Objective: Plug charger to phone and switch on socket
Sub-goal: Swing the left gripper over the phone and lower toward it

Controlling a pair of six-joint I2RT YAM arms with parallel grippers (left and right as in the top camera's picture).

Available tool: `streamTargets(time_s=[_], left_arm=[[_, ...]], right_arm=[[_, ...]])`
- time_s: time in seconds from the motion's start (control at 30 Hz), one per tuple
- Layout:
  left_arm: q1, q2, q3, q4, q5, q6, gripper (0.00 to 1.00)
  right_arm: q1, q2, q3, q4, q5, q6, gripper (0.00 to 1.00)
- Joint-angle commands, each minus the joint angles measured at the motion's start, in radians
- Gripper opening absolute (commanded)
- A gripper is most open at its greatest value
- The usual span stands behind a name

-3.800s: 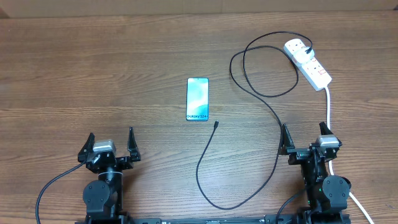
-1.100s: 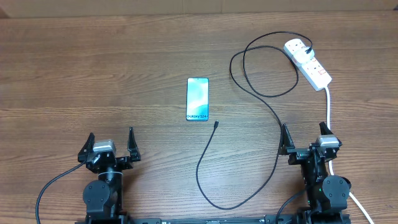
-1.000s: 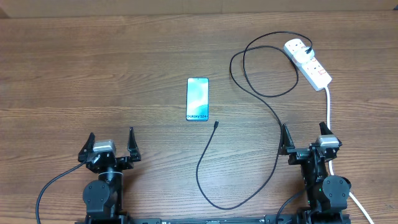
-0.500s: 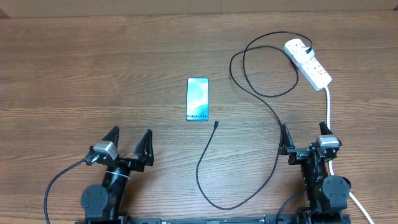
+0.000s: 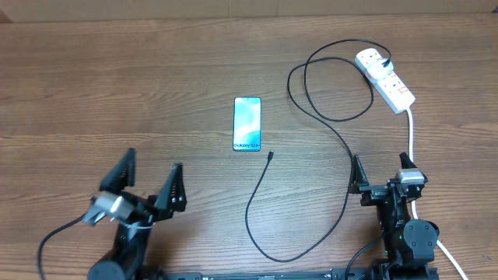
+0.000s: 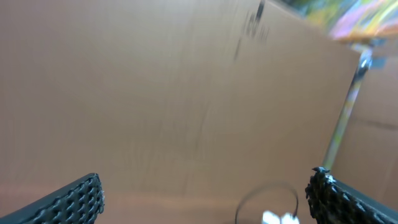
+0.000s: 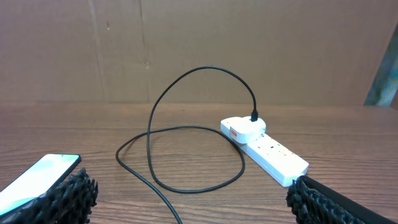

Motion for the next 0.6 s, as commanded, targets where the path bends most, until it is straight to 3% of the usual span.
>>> streamTargets(time_s=[0.0, 0.17, 0.3, 0.57], left_arm=[[0.010, 0.026, 0.150, 0.012, -0.092, -0.010, 1.00], [0.010, 0.159, 0.351, -0.032, -0.045, -0.005, 1.00], [0.010, 0.350, 0.589, -0.241, 0.046, 0.050, 1.00], [0.010, 0.854, 1.224, -1.060, 0.111, 0.237, 1.00]], right_arm=[[-0.006, -0.010, -0.010, 0.006, 0.006, 0.004, 1.00], [-0.006, -0.010, -0.010, 0.006, 0.006, 0.004, 1.00], [-0.006, -0.010, -0.010, 0.006, 0.006, 0.004, 1.00], [-0.006, -0.010, -0.010, 0.006, 0.006, 0.004, 1.00]])
